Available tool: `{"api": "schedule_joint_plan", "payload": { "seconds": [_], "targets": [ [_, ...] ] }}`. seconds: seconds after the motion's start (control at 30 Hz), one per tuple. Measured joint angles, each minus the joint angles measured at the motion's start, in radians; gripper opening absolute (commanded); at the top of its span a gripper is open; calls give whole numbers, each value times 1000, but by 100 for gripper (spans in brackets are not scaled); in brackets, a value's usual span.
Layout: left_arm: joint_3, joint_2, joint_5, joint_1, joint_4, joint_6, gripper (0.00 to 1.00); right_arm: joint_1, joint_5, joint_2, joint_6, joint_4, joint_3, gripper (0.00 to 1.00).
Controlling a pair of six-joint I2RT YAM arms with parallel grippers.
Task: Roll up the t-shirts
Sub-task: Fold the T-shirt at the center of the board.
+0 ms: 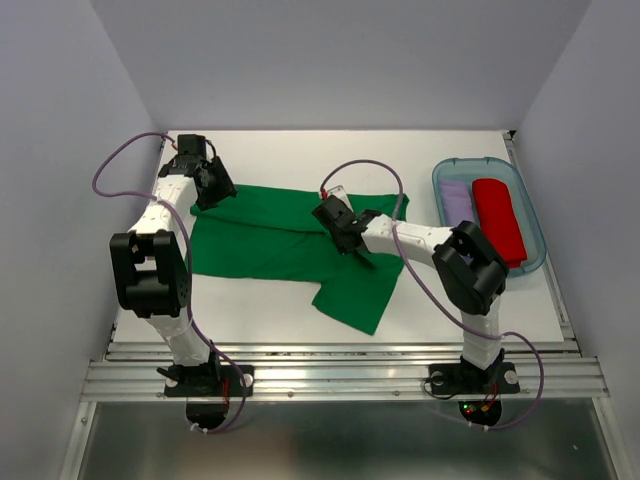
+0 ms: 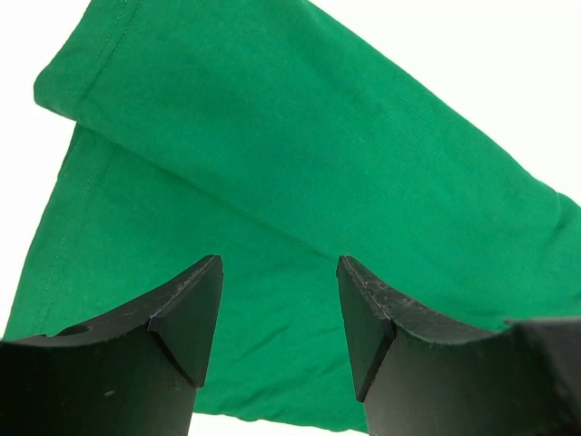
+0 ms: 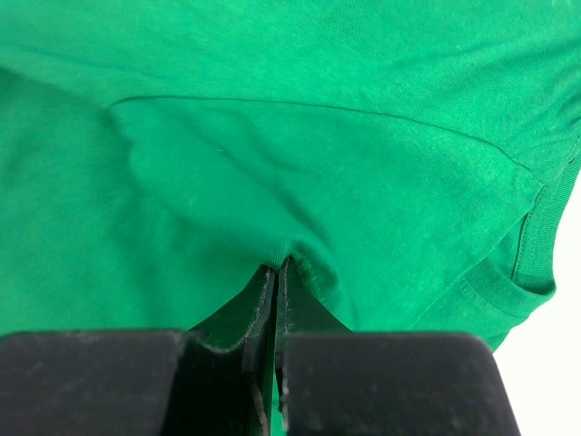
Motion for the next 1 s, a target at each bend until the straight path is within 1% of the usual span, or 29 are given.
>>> {"api": "schedule_joint_plan", "payload": {
  "seconds": [0.27,0.53,0.57,0.63,0.67,0.73,0.9,1.0],
  "targets": [
    [0,0,-1,0,0,2,64,0,-130,-68,-3,-24,-7,1],
    [0,12,-4,-33,-1,4,64,0,-283,-74,-26,-51,-27,1],
    [0,13,-3,-39,-1,5,64,0,-299,-74,-28,-56,-28,9],
    [0,15,-3,-46,-1,5,64,0,-330,-74,-33,-59,-28,32],
    [0,15,-3,-47,-2,5,64,0,-347,-75,-40,-60,-28,39],
    [0,18,-3,-47,-2,5,64,0,-368,-76,-48,-72,-27,45],
    [0,29,-4,-48,-6,6,64,-3,-370,-90,-63,-126,-27,44],
    [1,38,-3,-50,-7,6,64,-23,-364,-134,-57,-137,-42,39]
  ]
}}
